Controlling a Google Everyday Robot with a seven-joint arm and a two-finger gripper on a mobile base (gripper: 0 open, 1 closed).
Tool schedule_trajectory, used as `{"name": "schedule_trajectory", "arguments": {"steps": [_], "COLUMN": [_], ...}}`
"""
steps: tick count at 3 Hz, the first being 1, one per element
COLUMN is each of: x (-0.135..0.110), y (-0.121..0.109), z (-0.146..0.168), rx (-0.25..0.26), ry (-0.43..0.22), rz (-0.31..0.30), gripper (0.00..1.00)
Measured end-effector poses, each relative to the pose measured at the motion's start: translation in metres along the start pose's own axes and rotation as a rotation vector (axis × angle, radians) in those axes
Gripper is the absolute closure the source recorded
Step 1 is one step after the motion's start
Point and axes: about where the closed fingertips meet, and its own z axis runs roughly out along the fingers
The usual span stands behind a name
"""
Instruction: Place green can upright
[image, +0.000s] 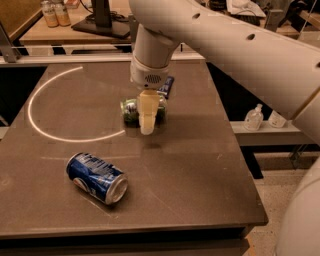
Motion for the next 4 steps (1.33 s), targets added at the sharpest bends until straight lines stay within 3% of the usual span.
{"name": "schedule_trajectory", "arguments": {"steps": [1, 2, 3, 4], "x": [0.004, 0.004, -0.008, -0.023], "y": [-0.002, 0.002, 0.007, 0.011], "z": [0.01, 0.021, 0.001, -0.032], "rx": [-0.02, -0.061, -0.075, -0.04], "ry": [0.035, 0.146, 0.189, 0.072], "rz": [0.001, 0.024, 0.031, 0.042], "gripper": [0.24, 0.47, 0.7, 0.93]}}
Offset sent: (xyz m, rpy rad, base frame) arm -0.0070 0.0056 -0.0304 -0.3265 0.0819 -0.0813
